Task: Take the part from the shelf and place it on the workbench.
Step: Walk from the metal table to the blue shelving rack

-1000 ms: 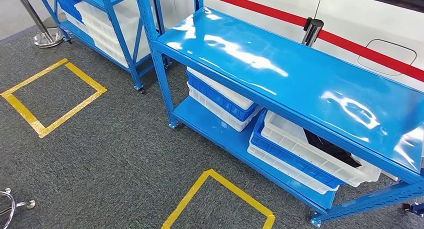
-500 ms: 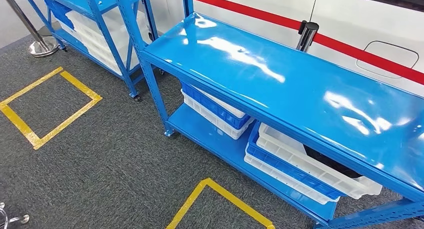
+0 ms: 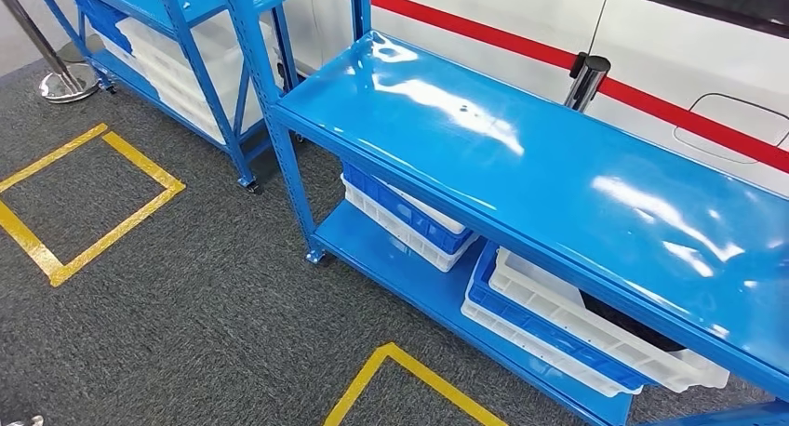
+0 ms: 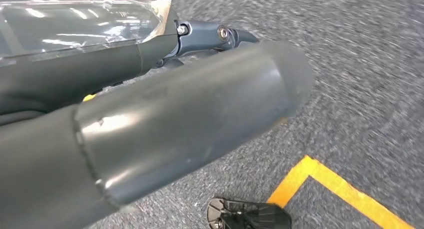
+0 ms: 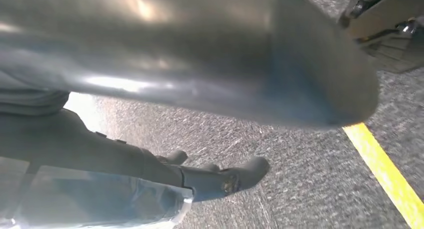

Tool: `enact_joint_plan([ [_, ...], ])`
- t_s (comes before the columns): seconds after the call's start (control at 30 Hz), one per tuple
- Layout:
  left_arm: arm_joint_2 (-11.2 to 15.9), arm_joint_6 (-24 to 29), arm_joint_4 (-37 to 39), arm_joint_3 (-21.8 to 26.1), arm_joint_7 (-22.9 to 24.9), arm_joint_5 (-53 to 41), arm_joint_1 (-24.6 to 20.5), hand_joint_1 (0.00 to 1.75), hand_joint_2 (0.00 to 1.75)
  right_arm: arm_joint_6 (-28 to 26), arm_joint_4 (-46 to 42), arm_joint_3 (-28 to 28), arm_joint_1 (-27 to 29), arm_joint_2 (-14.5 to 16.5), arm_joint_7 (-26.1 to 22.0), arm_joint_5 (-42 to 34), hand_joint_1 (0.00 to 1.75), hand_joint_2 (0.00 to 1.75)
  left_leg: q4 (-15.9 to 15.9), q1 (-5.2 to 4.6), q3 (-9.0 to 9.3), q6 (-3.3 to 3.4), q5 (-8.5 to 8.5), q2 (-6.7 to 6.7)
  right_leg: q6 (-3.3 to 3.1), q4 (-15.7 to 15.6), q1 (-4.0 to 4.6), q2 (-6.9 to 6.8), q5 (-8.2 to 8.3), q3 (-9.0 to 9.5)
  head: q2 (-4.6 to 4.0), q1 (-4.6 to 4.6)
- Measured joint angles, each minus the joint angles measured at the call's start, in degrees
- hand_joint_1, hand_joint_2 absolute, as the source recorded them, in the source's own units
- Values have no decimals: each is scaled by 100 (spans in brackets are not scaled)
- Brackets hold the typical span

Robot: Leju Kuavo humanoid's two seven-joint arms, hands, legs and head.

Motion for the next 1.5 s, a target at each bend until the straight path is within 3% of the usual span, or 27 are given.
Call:
enact_joint_plan([
  [0.1, -1, -3, 0, 0, 7, 0, -6, 0, 0, 8, 0, -1, 19, 5, 2, -14, 0, 0, -18, -13, 42, 52, -26, 106, -20, 1080, -13, -4, -290, -702, 0, 7],
  [0.13, -1, -3, 0, 0, 9, -1, -6, 0, 0, 11, 0, -1, 34, 9, 5, -18, 0, 0, -18, -18, 59, 55, -37, 137, 12, 1215, -18, -7, -258, -840, 0, 6],
  [0.17, -1, -4, 0, 0, 12, -1, -7, 0, 0, 12, 0, -1, 49, 13, 12, -24, 0, 0, -17, -21, 82, 52, -49, 168, 62, 1123, -21, -20, -128, -860, 0, 7],
  [0.2, -1, -8, 0, 0, 14, -4, -7, 0, 0, 12, 0, -1, 60, 14, 19, -30, 0, 0, -17, -21, 110, 40, -64, 202, 113, 820, -25, -65, 70, -767, 0, 8],
  [0.27, -1, -18, 0, 0, 16, -9, -2, 0, 0, 12, 0, -1, 58, 14, 28, -40, 0, 0, -12, -41, 174, -9, -111, 280, 144, 82, -17, -330, 456, -495, 0, 13],
  [0.33, -2, -32, 0, 0, 17, -15, -1, 0, 0, 12, 0, -2, 33, 15, 28, -46, 0, 0, -8, -59, 230, -81, -167, 367, 67, -235, 16, -486, 612, -392, 0, 8],
  [0.4, -3, -43, 0, 0, 18, -28, -11, 0, 0, 12, 0, -3, 22, 15, 28, -53, 0, 0, -12, -45, 272, -152, -204, 471, -30, -258, 21, -364, 642, -395, 0, 3],
  [0.47, -2, -46, 0, 0, 17, -44, -20, 0, 0, 12, -1, -3, 23, 20, 31, -56, 0, 0, 123, -11, 249, -223, -325, 380, -115, -291, -37, -238, 686, -354, 0, -8],
  [0.53, -3, -49, 2, -1, 17, -54, -14, 0, 0, 13, -1, -3, 23, 21, 38, -59, 0, 0, 664, 34, 25, -286, -664, 123, -174, -305, -78, -120, 718, -326, 0, -21],
  [0.6, -5, -51, 8, -2, 18, -57, -2, 0, 0, 22, 0, -3, 25, 16, 42, -60, 0, 0, 1351, 73, -313, -334, -972, -8, -194, -301, -72, 13, 725, -331, 0, -22],
  [0.63, -4, -51, 10, -2, 18, -58, 1, 0, 0, 28, 0, -3, 29, 15, 42, -60, 0, 0, 1509, 94, -417, -356, -970, -23, -193, -298, -71, 89, 723, -326, 0, -23],
  [0.67, -3, -50, 11, -2, 19, -58, 2, 0, 0, 34, 0, -3, 35, 14, 42, -60, 0, 0, 1469, 119, -432, -377, -849, -35, -189, -295, -76, 169, 721, -315, 0, -24],
  [0.73, 0, -49, 11, -2, 24, -60, 3, 0, 0, 36, 0, -3, 45, 15, 39, -62, 0, 0, 840, 185, -219, -413, -370, -146, -162, -288, -95, 329, 704, -292, 0, -25],
  [0.8, 2, -49, 17, -4, 35, -65, 6, 0, 0, 36, -2, -3, 37, 12, 28, -67, 0, 0, 217, 225, 15, -429, -86, -407, -96, -273, -84, 463, 683, -307, 0, -26],
  [0.83, 2, -48, 20, -4, 41, -67, 6, 0, 0, 36, -3, -3, 37, 10, 22, -70, 0, 0, 85, 220, 59, -414, -58, -492, -49, -276, -82, 523, 685, -340, 0, -27],
  [0.9, 3, -44, 22, -5, 49, -70, -1, 0, 0, 35, -4, -3, 52, 7, 16, -74, 0, 0, 43, 175, 68, -332, -61, -437, 50, -310, -100, 639, 715, -404, 0, -26],
  [0.97, 2, -42, 22, -4, 50, -70, -11, 0, 0, 35, -4, -3, 78, 7, 15, -75, 0, 0, -28, 160, 93, -215, -15, -303, 99, -210, -106, 520, 669, -477, 0, -15],
  [1.03, 4, -41, 22, -4, 50, -69, -9, 0, 0, 35, -4, -3, 78, 10, 13, -75, 0, 0, -85, 149, 113, -124, 17, -146, 55, 291, -91, 211, 419, -726, 0, 16],
  [1.1, 11, -40, 22, -4, 50, -68, 2, 0, 0, 37, -4, -3, 67, 13, 2, -75, 0, 0, -88, 110, 111, -87, 10, 22, 9, 1040, -88, 52, 111, -1118, 0, 38],
  [1.13, 14, -40, 22, -4, 48, -68, 5, 0, 0, 38, -4, -3, 69, 11, -8, -75, 0, 0, -87, 93, 110, -80, 5, 105, 18, 1275, -89, 29, 45, -1235, 0, 40],
  [1.17, 15, -40, 22, -4, 46, -68, 4, 0, 0, 42, -4, -3, 77, 10, -20, -75, 0, 0, -85, 82, 110, -77, 1, 178, 48, 1292, -88, 14, 70, -1237, 0, 40],
  [1.23, 15, -40, 22, -4, 45, -68, 0, 0, 0, 54, -4, -2, 97, 0, -51, -75, 0, 0, -83, 72, 127, -86, -9, 301, 127, 697, -85, -75, 315, -902, 0, 43],
  [1.27, 15, -40, 22, -4, 45, -68, -1, 0, 0, 62, -5, -1, 97, -6, -69, -75, 0, 0, -78, 56, 142, -104, -22, 360, 141, 285, -68, -207, 453, -677, 0, 48],
  [1.3, 15, -38, 23, -4, 46, -68, 1, 0, 0, 71, -7, -1, 91, -16, -84, -75, 0, 0, -74, 38, 162, -132, -42, 417, 128, -42, -42, -321, 565, -501, 0, 48],
  [1.37, 16, -32, 23, -4, 50, -67, -3, 0, 0, 94, -11, -1, 82, -33, -106, -75, 0, 0, -68, 8, 211, -197, -83, 529, 53, -301, 5, -422, 664, -378, 0, 40],
  [1.43, 17, -24, 24, -4, 55, -67, -23, 0, 0, 112, -13, -1, 96, -44, -117, -75, 0, 0, -57, 31, 254, -258, -115, 589, -22, -312, -22, -297, 695, -366, 0, 28],
  [1.5, 21, -15, 24, -4, 58, -67, -31, 0, 0, 121, -14, -1, 107, -44, -120, -75, 0, 0, 159, 64, 189, -330, -289, 358, -94, -331, -80, -186, 731, -334, 0, 19],
])
